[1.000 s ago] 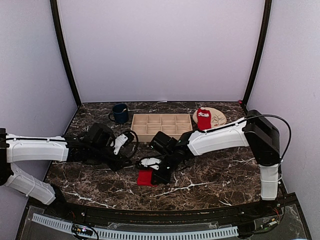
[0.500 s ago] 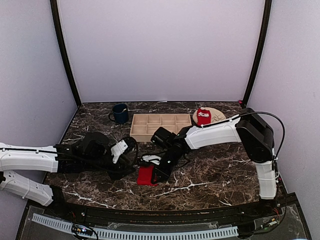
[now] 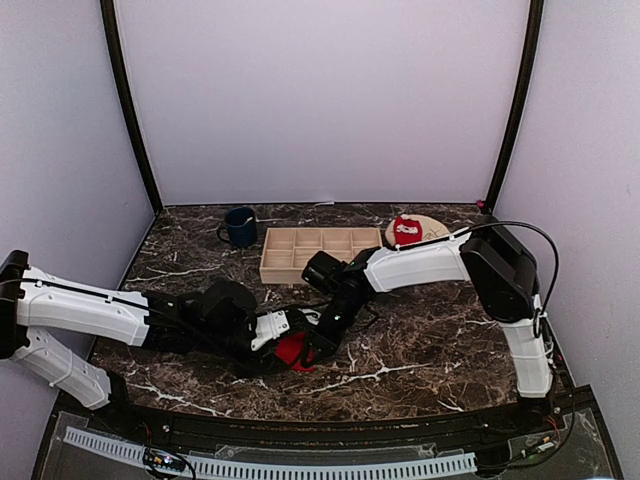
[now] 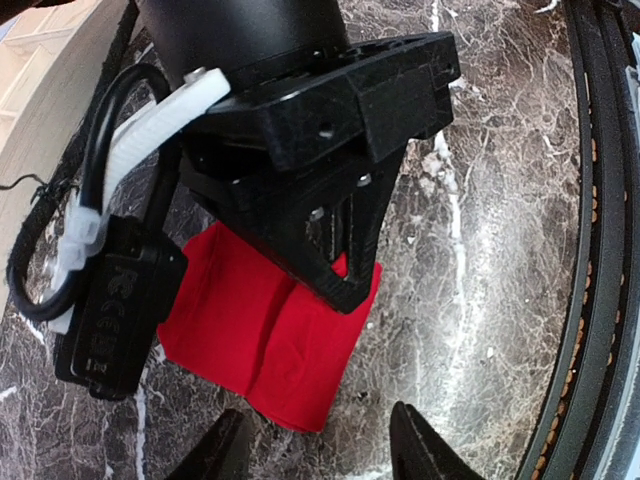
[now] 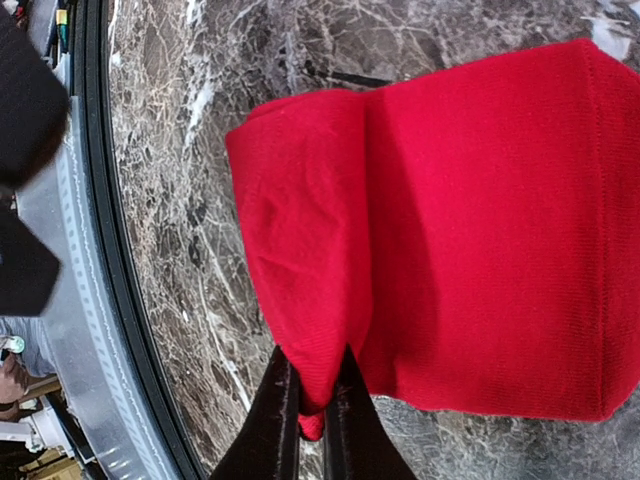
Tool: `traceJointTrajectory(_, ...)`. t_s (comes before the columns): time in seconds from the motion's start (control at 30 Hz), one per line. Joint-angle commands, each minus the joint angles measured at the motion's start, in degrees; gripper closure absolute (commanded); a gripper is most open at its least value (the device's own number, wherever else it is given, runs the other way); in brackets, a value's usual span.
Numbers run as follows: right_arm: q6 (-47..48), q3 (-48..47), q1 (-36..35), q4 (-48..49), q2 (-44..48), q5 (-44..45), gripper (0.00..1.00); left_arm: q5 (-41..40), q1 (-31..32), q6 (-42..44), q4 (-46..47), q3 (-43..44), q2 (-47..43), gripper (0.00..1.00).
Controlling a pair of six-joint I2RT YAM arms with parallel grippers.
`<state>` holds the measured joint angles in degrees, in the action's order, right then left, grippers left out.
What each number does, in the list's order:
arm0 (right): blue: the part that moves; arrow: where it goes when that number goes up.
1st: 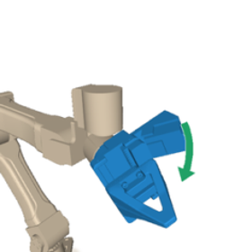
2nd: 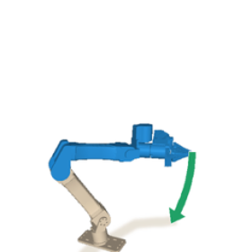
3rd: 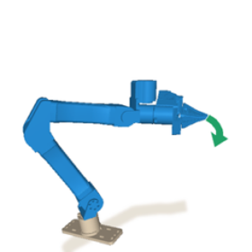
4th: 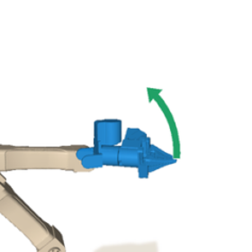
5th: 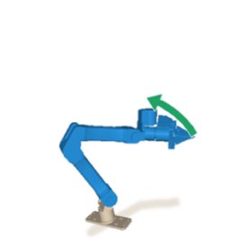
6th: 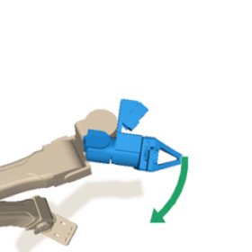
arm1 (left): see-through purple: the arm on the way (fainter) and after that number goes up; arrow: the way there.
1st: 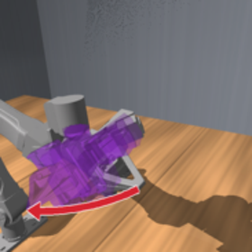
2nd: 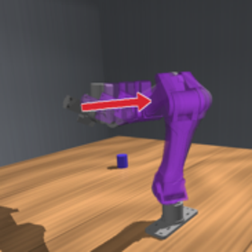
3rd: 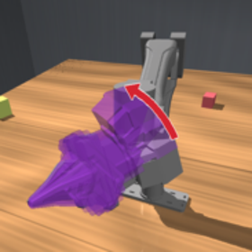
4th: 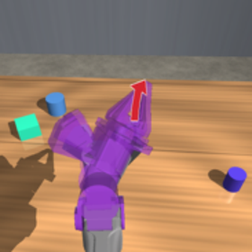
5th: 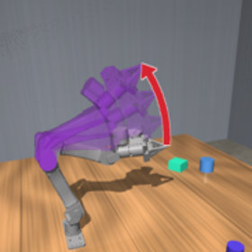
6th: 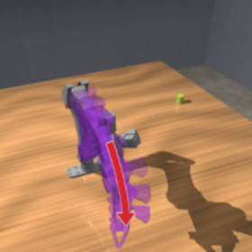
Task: Roll the socks
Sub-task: Roll the sock at the center of the board.
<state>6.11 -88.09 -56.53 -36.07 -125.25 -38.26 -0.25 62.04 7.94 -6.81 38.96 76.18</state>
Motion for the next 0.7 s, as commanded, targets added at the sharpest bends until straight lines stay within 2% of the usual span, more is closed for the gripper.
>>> traceJointTrajectory(0.0, 0.3, -1.3, 0.3, -3.3, -1.9, -1.3, 0.97, -0.7, 0.4, 6.1, -1.5, 2.4, 2.3, 0.50)
traceJointTrajectory(0.67, 1.6, -3.7, 0.5, -6.3, -3.4, -2.7, 0.97, 1.1, 0.3, 11.7, 0.8, 4.3, 11.0, 0.51)
